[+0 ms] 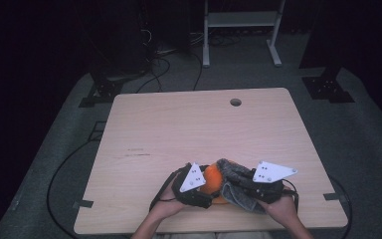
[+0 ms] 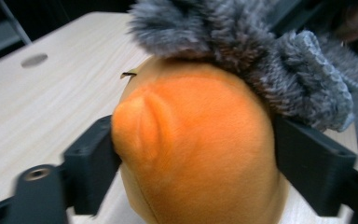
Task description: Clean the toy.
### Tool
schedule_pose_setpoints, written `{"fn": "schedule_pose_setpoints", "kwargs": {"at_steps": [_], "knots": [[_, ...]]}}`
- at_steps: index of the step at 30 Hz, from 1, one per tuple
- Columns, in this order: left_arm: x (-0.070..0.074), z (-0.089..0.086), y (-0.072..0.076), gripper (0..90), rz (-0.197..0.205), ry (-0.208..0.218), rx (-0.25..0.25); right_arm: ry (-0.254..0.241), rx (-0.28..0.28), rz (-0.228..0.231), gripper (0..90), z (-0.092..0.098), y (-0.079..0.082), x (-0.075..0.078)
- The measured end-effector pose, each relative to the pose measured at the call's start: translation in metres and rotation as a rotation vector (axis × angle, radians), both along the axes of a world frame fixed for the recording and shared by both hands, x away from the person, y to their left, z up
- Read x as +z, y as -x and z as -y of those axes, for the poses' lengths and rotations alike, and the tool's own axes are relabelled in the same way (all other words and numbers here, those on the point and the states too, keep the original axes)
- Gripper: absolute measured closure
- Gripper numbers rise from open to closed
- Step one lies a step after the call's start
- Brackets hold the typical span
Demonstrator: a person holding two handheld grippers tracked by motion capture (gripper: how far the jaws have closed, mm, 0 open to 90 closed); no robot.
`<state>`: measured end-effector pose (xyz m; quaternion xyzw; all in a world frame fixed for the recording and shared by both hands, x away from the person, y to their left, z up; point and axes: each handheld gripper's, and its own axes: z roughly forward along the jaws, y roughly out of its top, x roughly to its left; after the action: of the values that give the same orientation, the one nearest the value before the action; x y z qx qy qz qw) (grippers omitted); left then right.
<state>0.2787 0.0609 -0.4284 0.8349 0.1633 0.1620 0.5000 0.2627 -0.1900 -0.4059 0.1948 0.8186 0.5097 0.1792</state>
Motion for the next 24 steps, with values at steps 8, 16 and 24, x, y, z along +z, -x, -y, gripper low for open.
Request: {"fn": "schedule_pose_setpoints", "kwargs": {"at_steps": [8, 16, 24], "knots": [[-0.005, 0.0, -0.005, 26.0, -0.058, 0.026, 0.018, -0.011, -0.046, -0.043, 77.4, 0.017, -0.01, -0.003], [-0.002, 0.015, 0.015, 28.7, 0.15, -0.067, -0.074, 0.048, 0.055, 0.051, 77.4, -0.012, 0.01, 0.021], [-0.01, 0.002, 0.01, 30.2, 0.104, -0.053, -0.085, 0.029, -0.028, -0.016, 77.5, 0.015, -0.007, 0.005]]}}
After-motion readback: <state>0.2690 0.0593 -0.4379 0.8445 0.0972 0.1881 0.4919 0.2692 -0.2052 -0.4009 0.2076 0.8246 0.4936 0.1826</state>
